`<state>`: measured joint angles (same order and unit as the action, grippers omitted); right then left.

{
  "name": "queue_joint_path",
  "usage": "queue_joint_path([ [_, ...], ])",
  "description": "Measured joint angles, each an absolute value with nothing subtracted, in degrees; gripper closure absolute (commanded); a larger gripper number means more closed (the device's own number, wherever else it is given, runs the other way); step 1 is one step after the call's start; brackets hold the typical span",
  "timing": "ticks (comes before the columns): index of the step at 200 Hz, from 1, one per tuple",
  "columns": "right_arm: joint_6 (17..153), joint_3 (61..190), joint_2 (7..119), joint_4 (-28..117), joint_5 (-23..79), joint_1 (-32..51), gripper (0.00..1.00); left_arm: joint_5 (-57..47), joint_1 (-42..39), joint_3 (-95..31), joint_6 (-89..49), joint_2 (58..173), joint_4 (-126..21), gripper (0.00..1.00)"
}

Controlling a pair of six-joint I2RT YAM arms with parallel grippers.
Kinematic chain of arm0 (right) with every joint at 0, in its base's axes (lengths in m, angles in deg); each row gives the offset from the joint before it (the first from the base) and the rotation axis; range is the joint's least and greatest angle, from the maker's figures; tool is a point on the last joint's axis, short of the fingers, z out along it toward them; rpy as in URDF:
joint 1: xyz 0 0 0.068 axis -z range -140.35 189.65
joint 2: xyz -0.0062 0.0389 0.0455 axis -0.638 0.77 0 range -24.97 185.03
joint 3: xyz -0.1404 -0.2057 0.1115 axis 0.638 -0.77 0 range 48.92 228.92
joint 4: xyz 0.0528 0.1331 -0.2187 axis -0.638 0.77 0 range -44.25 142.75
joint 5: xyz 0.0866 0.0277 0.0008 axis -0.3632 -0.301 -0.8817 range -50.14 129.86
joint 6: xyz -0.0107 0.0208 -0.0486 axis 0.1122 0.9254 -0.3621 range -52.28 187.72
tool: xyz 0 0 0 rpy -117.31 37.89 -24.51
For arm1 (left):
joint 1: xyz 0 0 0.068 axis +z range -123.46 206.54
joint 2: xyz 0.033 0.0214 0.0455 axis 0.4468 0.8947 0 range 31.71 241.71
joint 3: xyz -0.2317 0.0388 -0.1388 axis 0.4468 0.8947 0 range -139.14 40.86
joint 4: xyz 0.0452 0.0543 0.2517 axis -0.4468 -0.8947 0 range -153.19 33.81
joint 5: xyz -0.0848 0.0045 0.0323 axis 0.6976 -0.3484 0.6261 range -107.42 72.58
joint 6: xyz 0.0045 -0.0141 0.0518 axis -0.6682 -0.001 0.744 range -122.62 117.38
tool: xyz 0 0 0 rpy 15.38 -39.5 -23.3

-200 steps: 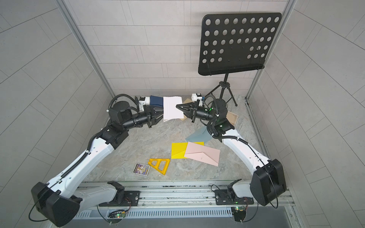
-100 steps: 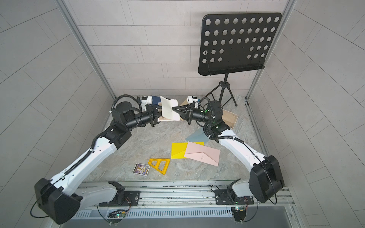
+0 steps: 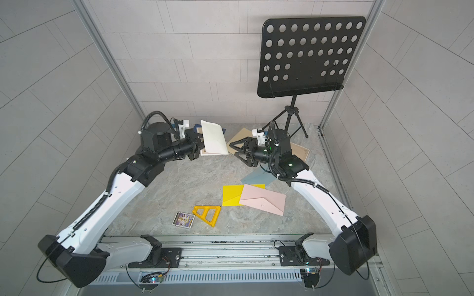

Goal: Take the letter paper out of the envelope
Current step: Unfold the letter paper.

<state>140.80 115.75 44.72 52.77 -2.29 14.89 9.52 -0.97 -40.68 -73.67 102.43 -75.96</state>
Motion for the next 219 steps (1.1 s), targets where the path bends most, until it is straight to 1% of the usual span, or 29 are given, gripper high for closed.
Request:
queue_joint_path([
  [8,135.72,115.9,41.74,56.38,1.28,14.22,0.23,8.12,-0.97,-43.28,-71.96,102.67,-78.93,1.0],
  [17,130.24,116.12,38.57,59.7,5.98,12.47,0.2,6.91,-0.97,-44.92,-70.67,102.78,-81.31,1.0],
  [23,126.94,116.29,36.78,61.47,9.21,10.7,0.16,6.11,-0.97,-45.66,-69.84,102.85,-82.93,1.0],
  [34,119.94,116.58,33.9,63.81,16.4,5.58,0.1,5.01,-0.97,-46.38,-68.9,103.3,-85.44,1.0],
  [46,113.43,116.77,32.35,65.47,23.9,-0.8,0.06,4.25,-0.97,-47.15,-68.09,104.51,-87.89,1.0],
  [67,103.64,117.41,32.76,66.54,36.25,-9.54,0.05,3.33,-0.99,-48.35,-66.76,107.46,-91.17,1.0],
  [82,98.0,118.46,35.34,66.59,43.44,-13.52,0.05,3.02,-0.97,-48.59,-66.04,108.7,-92.74,1.0],
  [101,92.12,120.62,39.54,66.5,49.73,-17.28,0.05,2.94,-0.99,-48.61,-65.51,109.14,-93.84,1.0],
  [124,87.77,122.43,43.12,65.47,53.65,-20.06,0.07,2.96,-1.02,-48.7,-65.01,109.14,-94.21,1.0],
  [145,86.09,122.91,44.5,64.62,55.44,-20.47,0.07,3.02,-1.15,-48.7,-64.6,109.14,-94.25,1.0],
  [195,85.54,125.78,46.71,63.07,56.68,-20.41,0.08,3.2,-1.26,-48.7,-64.0,109.1,-94.25,1.0],
  [219,85.89,126.63,47.12,63.09,56.88,-20.25,0.1,3.53,-1.28,-48.7,-64.03,109.01,-94.21,1.0],
])
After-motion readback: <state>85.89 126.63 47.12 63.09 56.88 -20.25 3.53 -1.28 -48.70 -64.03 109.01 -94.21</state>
